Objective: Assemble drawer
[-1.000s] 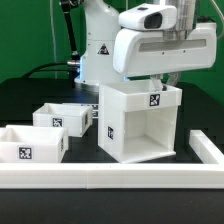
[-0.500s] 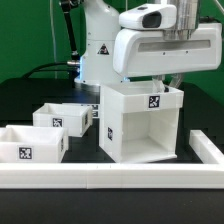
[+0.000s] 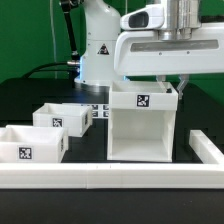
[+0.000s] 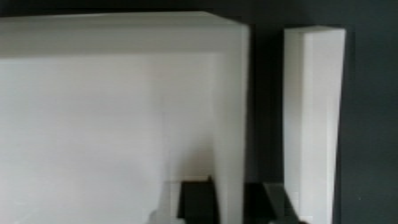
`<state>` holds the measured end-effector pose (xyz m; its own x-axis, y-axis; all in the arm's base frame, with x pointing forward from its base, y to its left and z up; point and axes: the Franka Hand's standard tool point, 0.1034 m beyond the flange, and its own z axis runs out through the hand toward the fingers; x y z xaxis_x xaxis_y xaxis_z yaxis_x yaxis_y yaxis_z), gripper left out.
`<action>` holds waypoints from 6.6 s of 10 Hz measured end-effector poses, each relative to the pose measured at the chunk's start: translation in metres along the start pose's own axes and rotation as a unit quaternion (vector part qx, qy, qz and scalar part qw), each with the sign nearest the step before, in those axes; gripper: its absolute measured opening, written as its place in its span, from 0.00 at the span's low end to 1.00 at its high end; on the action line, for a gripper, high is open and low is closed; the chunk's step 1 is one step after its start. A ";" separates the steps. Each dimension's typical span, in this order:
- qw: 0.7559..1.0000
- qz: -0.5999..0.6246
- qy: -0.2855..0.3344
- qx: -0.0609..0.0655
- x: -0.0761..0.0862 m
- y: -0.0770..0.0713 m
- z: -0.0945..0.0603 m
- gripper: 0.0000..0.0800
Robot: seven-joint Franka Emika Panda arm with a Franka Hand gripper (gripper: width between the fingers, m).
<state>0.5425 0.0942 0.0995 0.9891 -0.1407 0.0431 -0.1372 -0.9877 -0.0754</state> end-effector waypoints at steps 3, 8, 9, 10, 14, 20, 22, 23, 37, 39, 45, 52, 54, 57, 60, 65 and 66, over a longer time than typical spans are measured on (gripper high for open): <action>0.996 0.091 0.000 0.008 0.001 -0.004 -0.001 0.05; 0.964 0.264 0.007 0.029 0.012 -0.009 0.003 0.05; 0.962 0.270 0.007 0.031 0.015 -0.008 0.003 0.05; 0.958 0.286 0.008 0.032 0.019 -0.007 0.002 0.05; 0.922 0.386 0.000 0.045 0.018 -0.011 0.002 0.05; 0.839 0.539 -0.013 0.068 0.024 -0.006 0.000 0.05; 0.809 0.584 -0.021 0.070 0.024 -0.004 0.001 0.05; 0.798 0.598 -0.025 0.073 0.029 -0.002 0.002 0.05; 0.772 0.628 -0.071 0.067 0.106 -0.015 0.007 0.05; 0.774 0.626 -0.071 0.067 0.106 -0.015 0.007 0.05; 0.870 0.480 -0.095 0.065 0.063 -0.008 -0.023 0.80; 0.937 0.323 -0.116 0.074 0.041 0.024 -0.043 0.81; 0.977 0.180 -0.107 0.044 0.035 0.051 -0.040 0.81; 0.992 0.092 -0.077 0.025 0.042 0.090 -0.036 0.81; 0.997 0.050 -0.049 0.017 0.053 0.118 -0.021 0.81; 0.999 0.001 -0.044 0.008 0.049 0.143 0.001 0.81; 0.999 -0.004 -0.045 0.004 0.046 0.154 0.009 0.81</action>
Offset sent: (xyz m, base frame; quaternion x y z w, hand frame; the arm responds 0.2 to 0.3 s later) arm 0.0000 0.0000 0.0000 0.0000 0.0000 0.1938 0.9810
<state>0.5677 -0.0637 0.0814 0.9910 -0.1258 -0.0457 -0.1293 -0.9880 -0.0839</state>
